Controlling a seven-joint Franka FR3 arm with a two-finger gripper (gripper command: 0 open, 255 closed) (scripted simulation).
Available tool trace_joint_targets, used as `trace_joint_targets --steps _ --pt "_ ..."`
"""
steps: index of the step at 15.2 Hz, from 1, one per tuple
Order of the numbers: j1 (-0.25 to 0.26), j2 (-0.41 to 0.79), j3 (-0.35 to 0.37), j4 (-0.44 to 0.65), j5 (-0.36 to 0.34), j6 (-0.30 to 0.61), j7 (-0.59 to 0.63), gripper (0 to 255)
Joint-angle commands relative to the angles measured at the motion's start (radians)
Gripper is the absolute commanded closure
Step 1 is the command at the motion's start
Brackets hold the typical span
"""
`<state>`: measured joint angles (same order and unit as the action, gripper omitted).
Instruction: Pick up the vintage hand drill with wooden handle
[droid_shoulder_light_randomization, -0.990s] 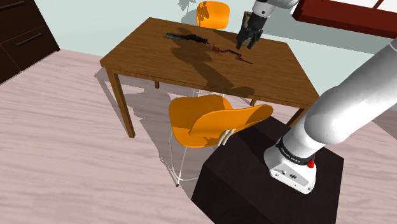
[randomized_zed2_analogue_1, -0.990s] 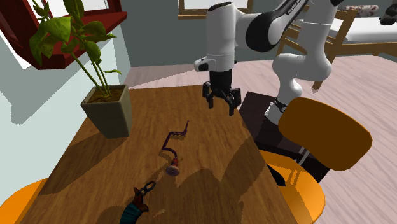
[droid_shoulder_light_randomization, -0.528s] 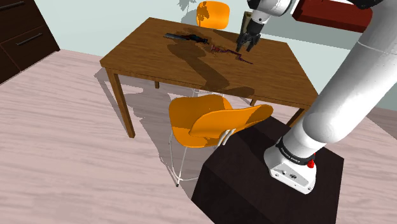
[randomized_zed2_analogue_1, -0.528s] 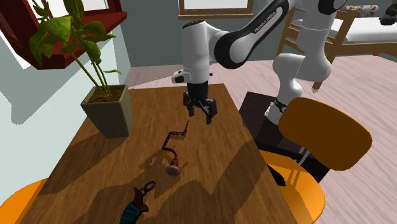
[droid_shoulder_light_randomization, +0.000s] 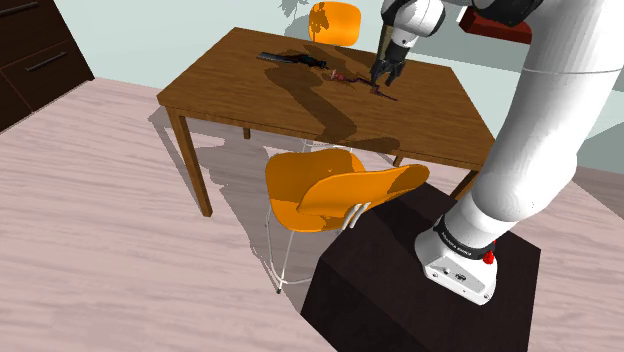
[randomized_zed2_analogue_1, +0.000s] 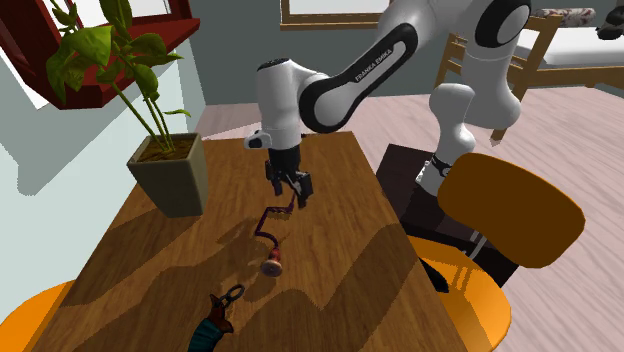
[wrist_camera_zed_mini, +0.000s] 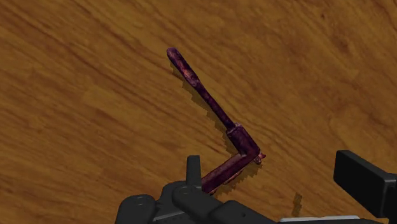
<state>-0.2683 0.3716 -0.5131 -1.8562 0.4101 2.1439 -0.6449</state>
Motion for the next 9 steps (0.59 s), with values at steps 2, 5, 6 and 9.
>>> trace_joint_targets --steps 2,5,6,9 --pt "-0.008 0.025 0.008 -0.006 0.019 0.026 -0.017 0" --pt "-0.013 0.045 0.015 -0.014 0.035 0.051 -0.031 0" --pt "-0.013 0.045 0.015 -0.014 0.035 0.051 -0.031 0" --pt "-0.013 0.046 0.016 -0.015 0.036 0.052 -0.031 255"
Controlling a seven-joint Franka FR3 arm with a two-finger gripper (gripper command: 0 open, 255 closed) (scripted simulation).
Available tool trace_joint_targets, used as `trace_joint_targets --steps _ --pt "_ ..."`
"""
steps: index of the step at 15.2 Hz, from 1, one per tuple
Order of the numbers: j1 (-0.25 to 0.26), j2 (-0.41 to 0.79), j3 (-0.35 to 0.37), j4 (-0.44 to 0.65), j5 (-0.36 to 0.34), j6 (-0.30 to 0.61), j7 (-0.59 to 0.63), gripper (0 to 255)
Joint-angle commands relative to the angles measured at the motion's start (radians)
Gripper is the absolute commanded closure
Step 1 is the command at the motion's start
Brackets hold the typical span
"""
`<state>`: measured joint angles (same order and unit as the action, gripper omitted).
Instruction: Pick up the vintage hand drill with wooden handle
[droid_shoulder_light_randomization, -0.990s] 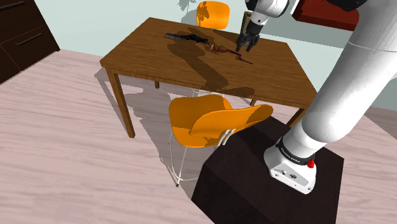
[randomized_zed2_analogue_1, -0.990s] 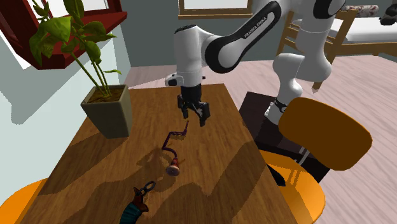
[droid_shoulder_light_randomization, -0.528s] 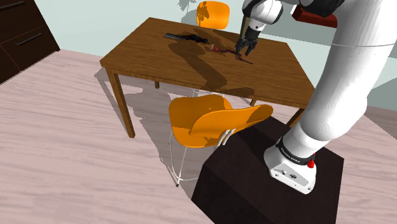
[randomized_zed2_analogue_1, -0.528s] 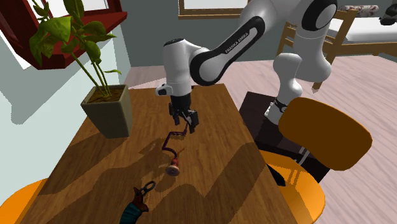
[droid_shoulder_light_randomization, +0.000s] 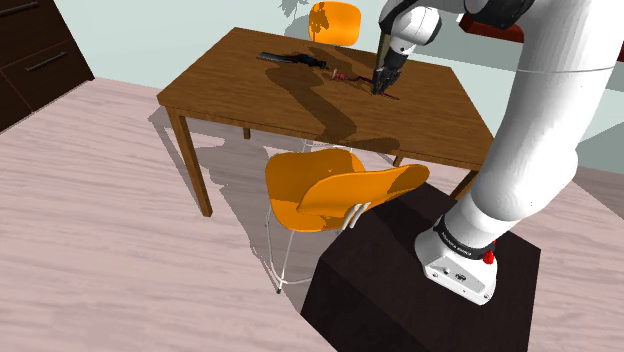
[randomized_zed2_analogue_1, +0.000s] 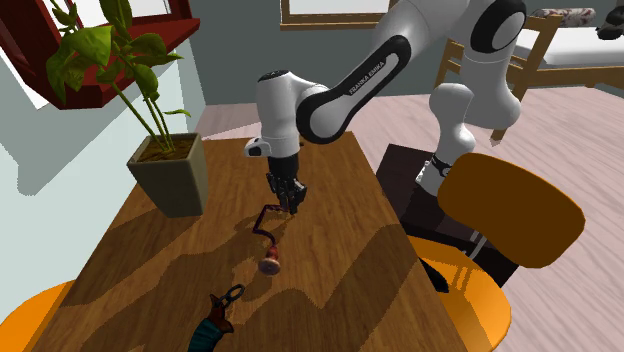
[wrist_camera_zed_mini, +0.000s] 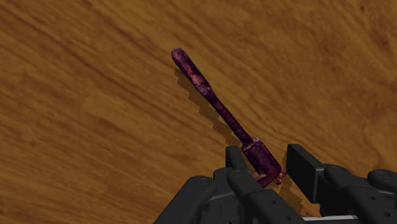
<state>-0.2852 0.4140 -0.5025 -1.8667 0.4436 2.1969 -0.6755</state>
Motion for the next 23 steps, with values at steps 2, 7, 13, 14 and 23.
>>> trace_joint_targets --steps 2,7,13,14,23 --pt "0.003 0.006 0.007 -0.007 0.005 0.004 -0.002 255" --pt "0.004 0.003 0.005 -0.004 0.002 -0.002 0.0 255" --pt "0.015 -0.042 -0.012 0.019 -0.034 -0.061 0.03 255" --pt "0.016 -0.049 -0.015 0.023 -0.04 -0.071 0.035 255" --pt "0.026 -0.098 -0.031 0.07 -0.082 -0.156 0.072 255"
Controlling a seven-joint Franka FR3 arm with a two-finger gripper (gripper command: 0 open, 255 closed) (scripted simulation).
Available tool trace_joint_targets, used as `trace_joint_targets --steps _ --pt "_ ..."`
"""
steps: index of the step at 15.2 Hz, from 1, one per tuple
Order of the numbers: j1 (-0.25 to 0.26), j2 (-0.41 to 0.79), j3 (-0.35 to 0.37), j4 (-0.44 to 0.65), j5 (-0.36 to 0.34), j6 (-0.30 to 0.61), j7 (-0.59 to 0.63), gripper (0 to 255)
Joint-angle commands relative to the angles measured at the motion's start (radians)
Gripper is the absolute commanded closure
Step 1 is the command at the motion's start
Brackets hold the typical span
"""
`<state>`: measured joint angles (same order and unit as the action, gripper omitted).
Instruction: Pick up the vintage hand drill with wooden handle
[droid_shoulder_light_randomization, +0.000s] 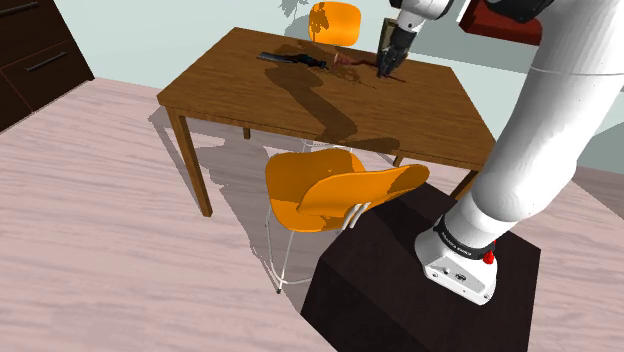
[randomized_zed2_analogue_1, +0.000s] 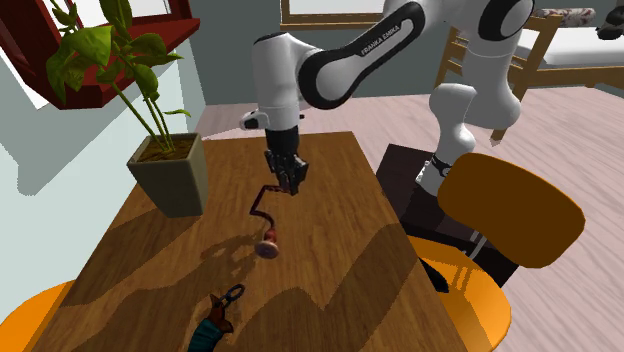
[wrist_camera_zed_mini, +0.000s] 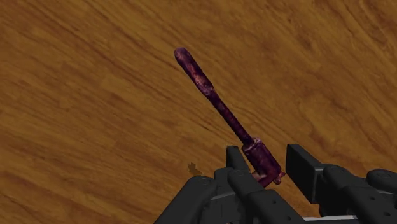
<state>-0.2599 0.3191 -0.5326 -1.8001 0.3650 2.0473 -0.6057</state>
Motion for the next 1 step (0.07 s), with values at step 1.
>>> trace_joint_targets --steps 1 --pt "0.0 -0.003 -0.001 0.003 -0.003 -0.006 0.002 255"
